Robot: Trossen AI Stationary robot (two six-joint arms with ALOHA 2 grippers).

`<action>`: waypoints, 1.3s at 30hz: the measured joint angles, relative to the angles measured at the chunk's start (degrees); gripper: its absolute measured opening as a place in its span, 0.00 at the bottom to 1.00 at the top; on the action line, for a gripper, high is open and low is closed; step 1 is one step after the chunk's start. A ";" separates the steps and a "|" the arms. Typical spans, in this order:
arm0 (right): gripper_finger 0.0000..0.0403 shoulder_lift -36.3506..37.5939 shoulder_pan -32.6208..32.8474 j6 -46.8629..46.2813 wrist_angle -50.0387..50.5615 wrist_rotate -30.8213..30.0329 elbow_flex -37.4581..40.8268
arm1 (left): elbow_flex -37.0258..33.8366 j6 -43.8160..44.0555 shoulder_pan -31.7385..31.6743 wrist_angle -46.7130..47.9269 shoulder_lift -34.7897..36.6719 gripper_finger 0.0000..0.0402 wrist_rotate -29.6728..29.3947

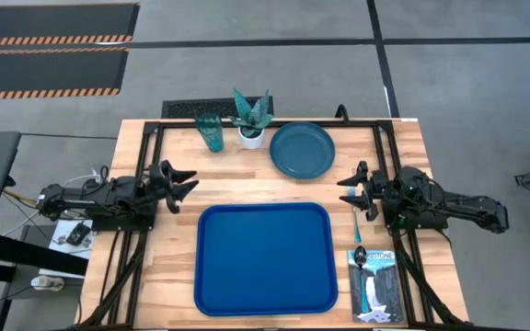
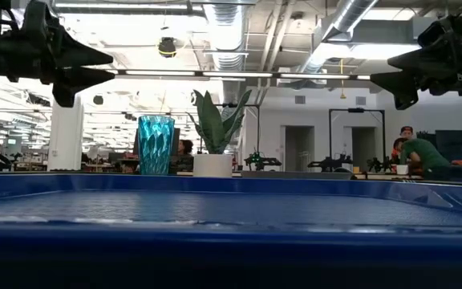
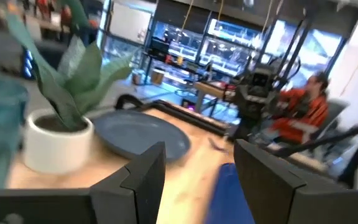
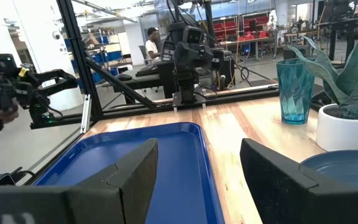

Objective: Pick and place plate/cup/fork/spoon on tray
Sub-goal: Put the blue cup on the top left of the blue tray

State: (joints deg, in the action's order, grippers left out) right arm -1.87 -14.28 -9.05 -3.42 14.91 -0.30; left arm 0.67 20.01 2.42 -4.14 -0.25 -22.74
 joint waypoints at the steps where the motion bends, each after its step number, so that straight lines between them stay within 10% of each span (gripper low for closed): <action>1: 0.63 0.00 0.01 0.00 0.00 0.00 -0.02 | 0.02 2.80 0.00 0.02 0.00 0.45 0.00; 15: 0.63 0.00 -0.07 -0.16 -0.02 -0.01 0.00 | 0.00 19.98 0.00 -0.13 -0.02 0.45 -6.14; 23: 0.63 0.00 -0.04 -25.52 -1.58 -0.03 -0.02 | 0.01 25.30 0.00 -0.35 -0.02 0.45 -12.44; 39: 0.63 0.00 -0.07 -39.28 0.25 -18.66 -0.02 | 0.00 37.21 0.04 -0.48 -0.13 0.45 -16.32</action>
State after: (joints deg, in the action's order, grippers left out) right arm -1.87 -14.35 -48.33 -3.17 -3.75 -0.32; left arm 0.67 57.22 2.46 -4.62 -0.38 -39.06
